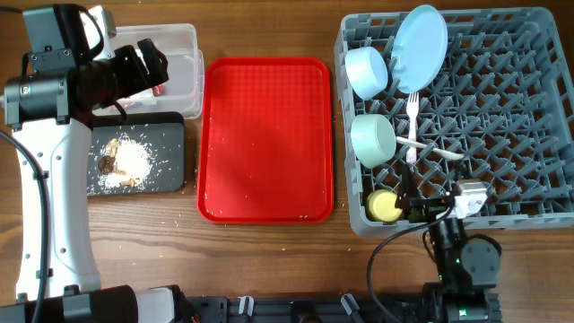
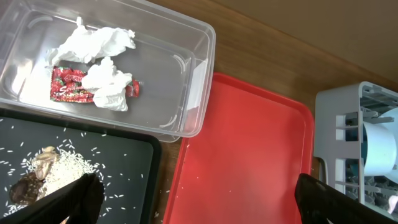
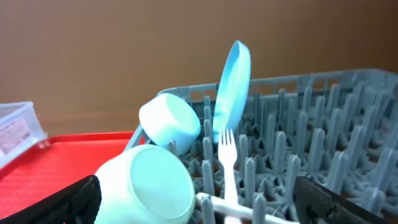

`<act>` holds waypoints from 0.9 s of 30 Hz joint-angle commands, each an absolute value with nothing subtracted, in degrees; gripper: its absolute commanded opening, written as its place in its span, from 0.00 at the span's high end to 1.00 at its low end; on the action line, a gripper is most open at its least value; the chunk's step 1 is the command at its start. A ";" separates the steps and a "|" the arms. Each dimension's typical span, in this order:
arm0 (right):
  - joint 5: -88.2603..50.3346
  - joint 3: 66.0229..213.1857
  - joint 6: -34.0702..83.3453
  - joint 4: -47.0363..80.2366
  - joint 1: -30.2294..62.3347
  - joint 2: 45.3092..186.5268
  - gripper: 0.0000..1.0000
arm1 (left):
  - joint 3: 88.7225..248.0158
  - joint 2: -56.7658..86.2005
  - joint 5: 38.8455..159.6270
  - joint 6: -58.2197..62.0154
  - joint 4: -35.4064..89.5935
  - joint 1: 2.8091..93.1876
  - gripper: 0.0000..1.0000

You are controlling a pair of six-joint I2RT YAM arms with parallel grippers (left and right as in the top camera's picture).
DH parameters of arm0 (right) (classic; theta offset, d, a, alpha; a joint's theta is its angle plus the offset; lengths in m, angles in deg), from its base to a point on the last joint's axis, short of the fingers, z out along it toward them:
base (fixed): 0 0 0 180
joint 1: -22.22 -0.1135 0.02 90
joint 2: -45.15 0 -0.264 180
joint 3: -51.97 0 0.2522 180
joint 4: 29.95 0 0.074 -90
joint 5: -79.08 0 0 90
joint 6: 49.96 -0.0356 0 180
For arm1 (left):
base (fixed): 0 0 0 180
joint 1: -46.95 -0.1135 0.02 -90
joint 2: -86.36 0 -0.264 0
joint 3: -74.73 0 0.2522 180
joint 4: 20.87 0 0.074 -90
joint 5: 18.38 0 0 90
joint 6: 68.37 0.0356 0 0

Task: Sort waste into correct bins and load items into the dishwasher rack

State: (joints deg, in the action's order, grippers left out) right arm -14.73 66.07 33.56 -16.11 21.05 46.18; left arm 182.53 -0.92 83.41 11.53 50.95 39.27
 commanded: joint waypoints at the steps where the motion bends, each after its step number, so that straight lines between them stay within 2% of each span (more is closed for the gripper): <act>1: -14.56 66.00 26.10 -16.37 21.07 45.35 0.00 | 182.62 -1.03 83.06 12.42 50.82 39.16 0.00; 15: -14.56 66.00 26.10 -16.37 21.07 45.42 0.00 | 182.58 -1.03 83.06 12.42 50.84 39.11 0.00; 21: -14.56 66.00 26.12 -16.35 21.07 45.42 0.00 | 181.55 7.03 80.64 12.51 52.04 39.22 0.00; 24: -14.56 66.00 26.12 -16.37 21.07 45.42 0.00 | 174.45 15.32 80.50 12.71 44.96 39.22 0.00; 27: -14.56 66.00 26.12 -16.37 21.07 45.42 0.00 | 161.31 25.59 81.01 12.64 32.74 39.29 0.00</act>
State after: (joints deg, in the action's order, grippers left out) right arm -14.76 66.09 26.78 -16.20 21.03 46.07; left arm 172.74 16.65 81.25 11.57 40.24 39.29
